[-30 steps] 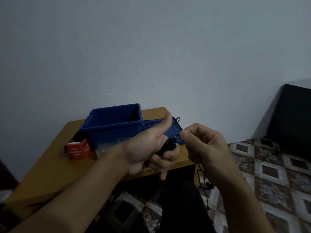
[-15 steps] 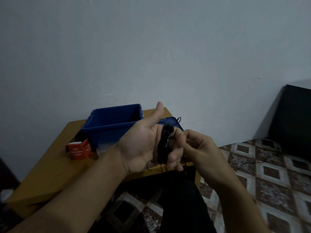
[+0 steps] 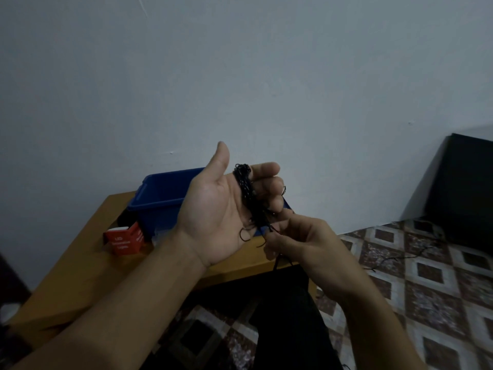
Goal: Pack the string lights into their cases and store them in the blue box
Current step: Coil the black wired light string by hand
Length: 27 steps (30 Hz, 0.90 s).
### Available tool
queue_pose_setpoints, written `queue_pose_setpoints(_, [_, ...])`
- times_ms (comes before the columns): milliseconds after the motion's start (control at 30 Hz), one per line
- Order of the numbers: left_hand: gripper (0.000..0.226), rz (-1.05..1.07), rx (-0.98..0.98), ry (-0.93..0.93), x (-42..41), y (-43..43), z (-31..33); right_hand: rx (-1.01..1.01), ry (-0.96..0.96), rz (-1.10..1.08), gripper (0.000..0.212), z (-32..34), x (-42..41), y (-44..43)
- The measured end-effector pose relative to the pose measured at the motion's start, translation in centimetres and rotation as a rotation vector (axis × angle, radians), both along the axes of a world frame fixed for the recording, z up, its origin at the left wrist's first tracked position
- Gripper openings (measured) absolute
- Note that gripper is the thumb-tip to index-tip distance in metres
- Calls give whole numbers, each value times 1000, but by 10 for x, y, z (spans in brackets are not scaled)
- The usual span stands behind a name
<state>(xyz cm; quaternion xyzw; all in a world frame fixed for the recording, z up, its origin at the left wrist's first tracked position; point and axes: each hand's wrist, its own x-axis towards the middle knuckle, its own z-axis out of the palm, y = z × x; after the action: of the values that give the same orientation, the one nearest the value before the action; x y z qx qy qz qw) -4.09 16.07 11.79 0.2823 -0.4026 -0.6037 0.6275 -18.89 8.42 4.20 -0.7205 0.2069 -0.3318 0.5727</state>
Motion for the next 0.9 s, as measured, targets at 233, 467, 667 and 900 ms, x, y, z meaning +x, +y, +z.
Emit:
queue_pose_setpoints(233, [72,190,-39,-70,-5,-2,0,27,88,16,23,5,-2,5])
queue_pose_setpoints(467, [67,307,-81,-37,-2,-1,2,-28,98,10,22,6,-3,5])
queue_pose_setpoints(667, [72,330,-177,-53,-5,3,5,-67,160,30,23,8,-3,8])
queue_pose_setpoints(900, [68,433,-32,-955,-1,2,1,-71,160,35,17,8,-3,8])
